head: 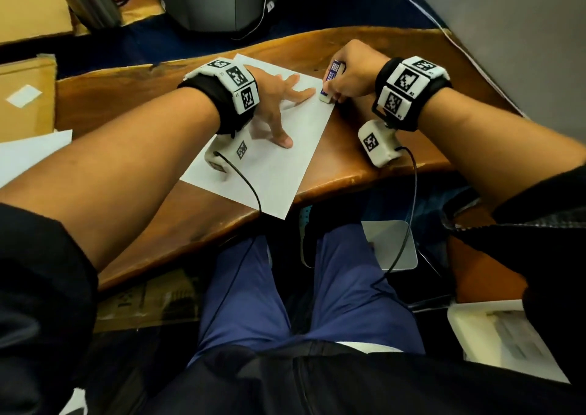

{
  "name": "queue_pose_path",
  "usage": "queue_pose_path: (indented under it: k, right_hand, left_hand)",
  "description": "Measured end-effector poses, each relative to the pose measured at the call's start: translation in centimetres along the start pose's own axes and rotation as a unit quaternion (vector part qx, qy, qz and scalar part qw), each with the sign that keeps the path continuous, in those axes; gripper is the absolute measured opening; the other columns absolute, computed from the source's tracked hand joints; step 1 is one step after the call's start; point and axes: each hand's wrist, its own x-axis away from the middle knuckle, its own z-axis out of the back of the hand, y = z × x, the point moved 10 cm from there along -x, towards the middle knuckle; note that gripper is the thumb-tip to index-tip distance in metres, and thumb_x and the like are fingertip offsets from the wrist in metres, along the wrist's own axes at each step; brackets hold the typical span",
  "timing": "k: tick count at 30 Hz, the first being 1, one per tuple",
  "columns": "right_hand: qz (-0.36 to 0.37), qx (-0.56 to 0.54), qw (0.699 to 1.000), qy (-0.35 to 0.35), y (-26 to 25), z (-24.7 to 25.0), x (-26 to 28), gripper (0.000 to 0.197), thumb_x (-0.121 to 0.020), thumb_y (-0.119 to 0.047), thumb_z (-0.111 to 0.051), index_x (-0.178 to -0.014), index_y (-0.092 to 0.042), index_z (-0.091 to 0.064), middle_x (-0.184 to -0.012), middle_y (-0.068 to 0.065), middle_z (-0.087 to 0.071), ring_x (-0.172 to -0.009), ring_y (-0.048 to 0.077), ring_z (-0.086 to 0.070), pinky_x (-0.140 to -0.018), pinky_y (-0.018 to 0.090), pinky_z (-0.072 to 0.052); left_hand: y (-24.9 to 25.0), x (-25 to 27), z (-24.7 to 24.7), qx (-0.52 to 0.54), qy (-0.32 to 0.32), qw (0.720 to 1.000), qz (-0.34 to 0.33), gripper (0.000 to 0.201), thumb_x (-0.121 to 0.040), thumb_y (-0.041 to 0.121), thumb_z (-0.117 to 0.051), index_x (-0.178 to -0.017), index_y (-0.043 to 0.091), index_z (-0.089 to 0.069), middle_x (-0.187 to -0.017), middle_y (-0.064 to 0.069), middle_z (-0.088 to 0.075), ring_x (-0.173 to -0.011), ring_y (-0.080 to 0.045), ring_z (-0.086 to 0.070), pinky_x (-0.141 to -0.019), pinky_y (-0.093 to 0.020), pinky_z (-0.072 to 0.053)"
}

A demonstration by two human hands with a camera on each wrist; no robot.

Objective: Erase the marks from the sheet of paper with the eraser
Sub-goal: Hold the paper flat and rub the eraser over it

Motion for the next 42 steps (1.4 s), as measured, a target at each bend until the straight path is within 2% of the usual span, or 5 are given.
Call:
queue_pose_path:
  k: [5, 17, 23, 28, 42]
  right_hand:
    - [0.039, 0.031, 0.997, -0.064, -1.3, -2.3, 1.2, 0.015, -0.091, -0.020, -0.070, -0.101, -0.009, -0.070, -0.088, 0.004, -0.073, -0.073, 0.012, -0.068, -0.058, 0.018, -0.049]
    - [-0.011, 0.015, 0.999, 0.027, -0.2, 0.4, -0.6, 0.032, -0.086, -0.022, -0.075, -0.114, -0.009, -0.066, -0.100, 0.008, -0.072, -0.082, 0.016, -0.071, -0.066, 0.025, -0.057]
    - [0.026, 0.011, 0.998, -0.060, -1.2, -2.4, 1.0, 0.021, -0.089, -0.020, -0.072, -0.105, -0.007, -0.071, -0.090, 0.007, -0.074, -0.078, 0.016, -0.072, -0.070, 0.025, -0.058]
    - [-0.010, -0.045, 0.999, 0.004, -0.2, -0.3, 0.5, 0.023, -0.088, -0.020, -0.073, -0.107, -0.006, -0.069, -0.094, 0.008, -0.075, -0.077, 0.013, -0.072, -0.066, 0.021, -0.057]
    - [-0.009, -0.012, 0.999, -0.040, -0.6, -2.2, 1.2, 0.021, -0.088, -0.019, -0.073, -0.104, -0.006, -0.069, -0.091, 0.007, -0.074, -0.082, 0.017, -0.073, -0.073, 0.025, -0.059]
  left_hand:
    - [0.2, 0.3, 0.4, -0.018, -0.009, 1.000, 0.008, 0.119, -0.067, 0.059, -0.078, -0.150, 0.050, 0.006, -0.162, 0.008, 0.019, -0.151, -0.022, 0.007, -0.119, -0.055, -0.006]
    - [0.5, -0.6, -0.2, -0.014, -0.012, 1.000, 0.004, 0.124, -0.053, 0.083, -0.063, -0.146, 0.055, 0.014, -0.161, 0.007, 0.023, -0.150, -0.027, 0.011, -0.117, -0.063, -0.004]
    - [0.1, -0.8, -0.4, -0.015, -0.010, 1.000, 0.012, 0.132, -0.045, 0.084, -0.065, -0.148, 0.052, 0.011, -0.160, 0.009, 0.025, -0.150, -0.028, 0.011, -0.117, -0.062, -0.005]
    - [0.4, -0.6, -0.3, -0.014, -0.005, 1.000, 0.007, 0.131, -0.046, 0.083, -0.066, -0.146, 0.055, 0.015, -0.160, 0.008, 0.024, -0.150, -0.028, 0.011, -0.117, -0.063, -0.004]
    - [0.5, -0.4, -0.4, -0.008, -0.001, 1.000, 0.014, 0.131, -0.046, 0.081, -0.066, -0.147, 0.053, 0.013, -0.161, 0.007, 0.022, -0.150, -0.029, 0.009, -0.116, -0.062, -0.004]
